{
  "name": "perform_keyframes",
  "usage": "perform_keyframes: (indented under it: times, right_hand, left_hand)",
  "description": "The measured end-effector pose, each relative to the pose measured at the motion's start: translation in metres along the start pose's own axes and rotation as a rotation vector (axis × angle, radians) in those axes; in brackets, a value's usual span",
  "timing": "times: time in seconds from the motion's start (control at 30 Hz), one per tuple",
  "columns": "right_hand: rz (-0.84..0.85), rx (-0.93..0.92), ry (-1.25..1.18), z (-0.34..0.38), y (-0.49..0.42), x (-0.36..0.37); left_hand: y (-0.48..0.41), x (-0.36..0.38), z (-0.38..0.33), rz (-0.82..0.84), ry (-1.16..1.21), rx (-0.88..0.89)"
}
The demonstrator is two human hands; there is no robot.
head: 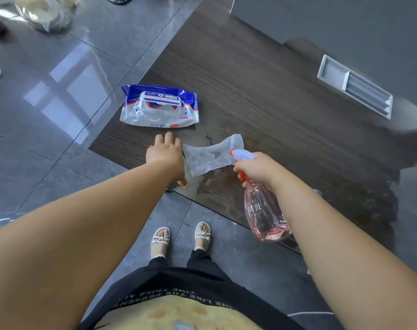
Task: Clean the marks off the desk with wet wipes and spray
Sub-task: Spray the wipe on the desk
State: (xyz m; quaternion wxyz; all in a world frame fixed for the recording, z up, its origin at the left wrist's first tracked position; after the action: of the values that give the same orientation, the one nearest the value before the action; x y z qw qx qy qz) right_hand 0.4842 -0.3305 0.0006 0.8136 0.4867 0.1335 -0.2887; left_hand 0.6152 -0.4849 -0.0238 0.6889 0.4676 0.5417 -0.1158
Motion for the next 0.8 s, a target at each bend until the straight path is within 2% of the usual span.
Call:
perform_keyframes:
  times: [0.37,0.8]
  right_hand:
    - [-0.074,0.019,0.038,0.003,-0.009,-0.016]
    - [0.189,-0.139,0.225,0.029,0.005,0.036]
  left_hand:
    - [0.002,-0.001,0.001,0.015,0.019,0.007]
    - [0.0,0.001,0.003,-0.006,0.018,0.009]
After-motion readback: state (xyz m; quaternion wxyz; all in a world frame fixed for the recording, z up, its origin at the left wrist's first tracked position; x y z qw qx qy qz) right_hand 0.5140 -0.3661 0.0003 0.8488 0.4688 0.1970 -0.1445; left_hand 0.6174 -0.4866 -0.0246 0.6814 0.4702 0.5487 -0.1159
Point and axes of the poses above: each hand's wrist, its own y-axis away from the middle knuckle, its own x-axis out of the palm, z = x × y, the point moved 2 cm from there along -y, towards the middle knuckle, and after that the axes turned 3 degrees about -z, right-handed, at the moved point
